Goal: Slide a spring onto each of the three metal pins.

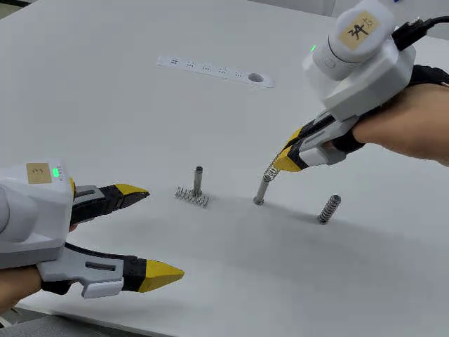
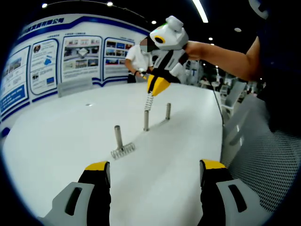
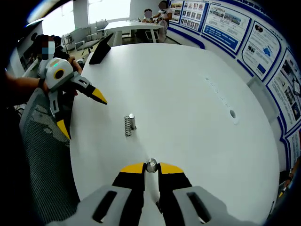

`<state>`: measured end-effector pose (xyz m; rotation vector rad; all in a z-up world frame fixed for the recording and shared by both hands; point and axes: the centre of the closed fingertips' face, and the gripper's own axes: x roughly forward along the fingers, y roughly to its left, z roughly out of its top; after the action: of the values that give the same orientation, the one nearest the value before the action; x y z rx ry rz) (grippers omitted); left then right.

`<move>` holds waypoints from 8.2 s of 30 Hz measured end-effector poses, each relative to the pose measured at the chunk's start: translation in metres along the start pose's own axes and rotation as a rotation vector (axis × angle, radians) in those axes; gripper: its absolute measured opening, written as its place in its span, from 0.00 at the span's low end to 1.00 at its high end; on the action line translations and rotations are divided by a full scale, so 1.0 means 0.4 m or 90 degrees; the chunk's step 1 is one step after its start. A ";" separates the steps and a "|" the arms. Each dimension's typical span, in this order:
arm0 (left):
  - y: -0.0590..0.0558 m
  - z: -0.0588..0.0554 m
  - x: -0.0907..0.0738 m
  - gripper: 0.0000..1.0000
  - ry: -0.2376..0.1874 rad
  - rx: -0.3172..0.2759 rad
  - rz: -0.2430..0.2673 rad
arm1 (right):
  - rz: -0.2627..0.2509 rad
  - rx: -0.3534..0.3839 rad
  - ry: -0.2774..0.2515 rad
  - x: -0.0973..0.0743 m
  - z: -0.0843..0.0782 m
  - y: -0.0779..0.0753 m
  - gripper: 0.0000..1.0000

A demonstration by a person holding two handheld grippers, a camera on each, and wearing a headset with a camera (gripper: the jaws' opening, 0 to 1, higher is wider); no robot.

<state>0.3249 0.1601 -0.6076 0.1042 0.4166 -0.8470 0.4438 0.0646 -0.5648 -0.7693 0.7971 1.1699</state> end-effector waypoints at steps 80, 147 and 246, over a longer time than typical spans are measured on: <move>0.002 -0.004 0.000 0.79 0.002 -0.001 0.000 | 0.043 -0.047 -0.018 0.152 0.063 0.093 0.18; -0.005 -0.007 0.003 0.78 0.007 -0.001 -0.007 | 0.081 -0.087 0.007 0.196 0.036 0.179 0.12; -0.004 -0.005 0.002 0.78 0.002 -0.005 -0.007 | 0.101 -0.172 0.098 0.211 0.180 0.124 0.12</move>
<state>0.3237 0.1590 -0.6098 0.0961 0.4236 -0.8567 0.4220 0.1770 -0.6056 -1.0442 0.8483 1.3913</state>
